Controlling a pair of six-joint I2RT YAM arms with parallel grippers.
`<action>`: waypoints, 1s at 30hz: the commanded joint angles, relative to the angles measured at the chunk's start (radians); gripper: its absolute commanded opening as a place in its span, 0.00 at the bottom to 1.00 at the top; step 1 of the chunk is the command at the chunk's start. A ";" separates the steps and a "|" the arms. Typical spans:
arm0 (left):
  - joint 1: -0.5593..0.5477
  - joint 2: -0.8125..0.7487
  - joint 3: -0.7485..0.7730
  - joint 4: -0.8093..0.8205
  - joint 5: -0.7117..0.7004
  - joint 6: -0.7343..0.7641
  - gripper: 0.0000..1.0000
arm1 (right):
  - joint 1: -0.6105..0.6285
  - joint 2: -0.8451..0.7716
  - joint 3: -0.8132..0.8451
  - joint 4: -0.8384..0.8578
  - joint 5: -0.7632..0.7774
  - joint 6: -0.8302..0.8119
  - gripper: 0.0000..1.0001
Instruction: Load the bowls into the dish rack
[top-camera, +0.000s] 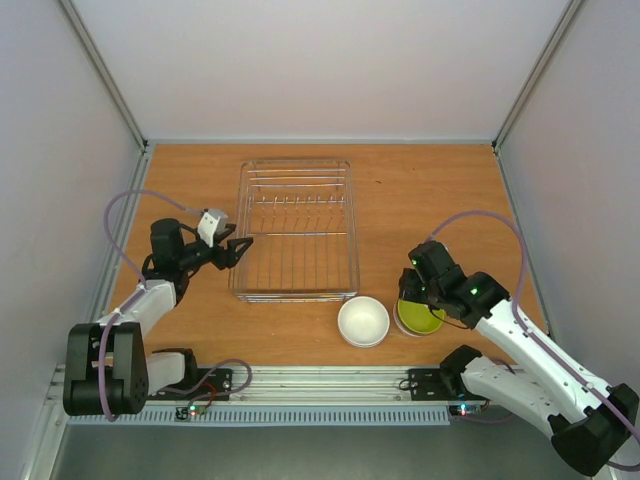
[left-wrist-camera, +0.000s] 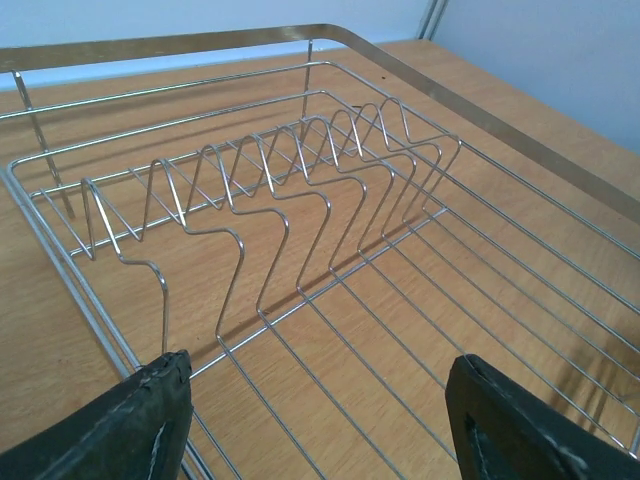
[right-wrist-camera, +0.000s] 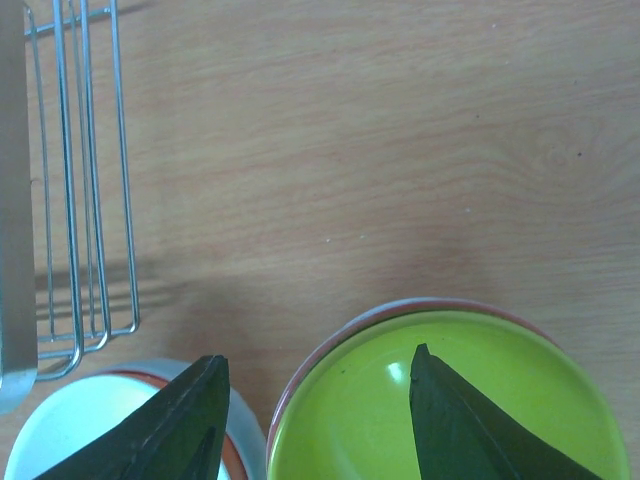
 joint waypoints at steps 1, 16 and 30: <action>0.000 -0.013 -0.005 0.002 0.039 0.019 0.70 | 0.022 -0.015 0.003 -0.030 -0.044 0.023 0.48; 0.000 0.012 0.016 -0.028 0.048 0.030 0.71 | 0.153 0.026 -0.013 -0.062 -0.020 0.110 0.31; 0.000 -0.002 0.010 -0.046 0.039 0.059 0.72 | 0.227 0.054 -0.050 -0.057 0.000 0.175 0.02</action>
